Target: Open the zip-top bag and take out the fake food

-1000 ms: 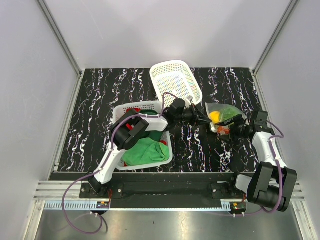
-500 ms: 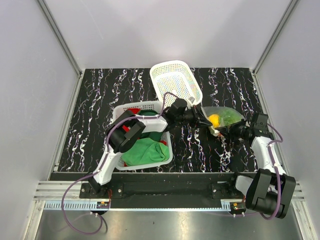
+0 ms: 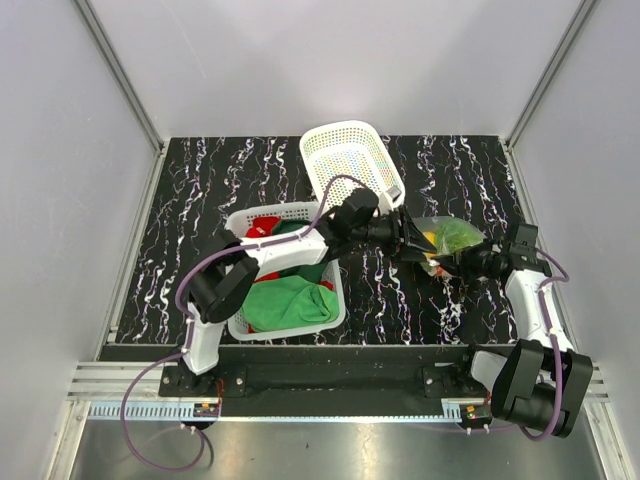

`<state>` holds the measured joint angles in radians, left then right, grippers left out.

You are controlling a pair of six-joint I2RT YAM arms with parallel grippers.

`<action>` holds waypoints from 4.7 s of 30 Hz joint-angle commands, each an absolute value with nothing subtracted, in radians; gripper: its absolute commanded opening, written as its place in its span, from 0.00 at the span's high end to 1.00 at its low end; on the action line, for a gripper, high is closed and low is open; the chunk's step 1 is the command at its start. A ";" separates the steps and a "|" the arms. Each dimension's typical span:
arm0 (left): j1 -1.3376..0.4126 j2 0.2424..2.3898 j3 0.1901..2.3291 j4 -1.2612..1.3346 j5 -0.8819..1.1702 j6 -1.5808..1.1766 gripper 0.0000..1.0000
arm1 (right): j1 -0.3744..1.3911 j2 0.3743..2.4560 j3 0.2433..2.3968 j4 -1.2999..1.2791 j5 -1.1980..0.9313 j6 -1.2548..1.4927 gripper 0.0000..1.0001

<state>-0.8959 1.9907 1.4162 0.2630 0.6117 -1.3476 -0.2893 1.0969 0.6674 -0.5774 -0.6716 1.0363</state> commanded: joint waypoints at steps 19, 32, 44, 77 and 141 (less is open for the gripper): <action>-0.945 2.049 1.453 0.207 0.655 -1.575 0.64 | -0.291 1.068 0.752 -0.646 -0.666 1.000 1.00; -0.946 2.000 1.404 0.259 0.555 -1.577 0.46 | -0.291 1.012 0.692 -0.652 -0.673 0.986 1.00; -0.946 1.974 1.397 0.278 0.525 -1.574 0.62 | -0.290 1.011 0.690 -0.652 -0.680 0.974 1.00; -0.960 2.009 1.387 0.262 0.532 -1.667 0.56 | -0.290 0.996 0.672 -0.638 -0.684 0.973 1.00; -0.742 1.945 1.730 -0.278 0.342 -0.825 1.00 | -0.290 0.708 1.000 -1.442 -0.666 0.543 0.68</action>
<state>-0.7387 2.0411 1.6890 -0.2596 0.4313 -0.8951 -0.2909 0.6224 0.8528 -1.3235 -0.6979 0.6991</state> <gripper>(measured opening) 0.038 0.221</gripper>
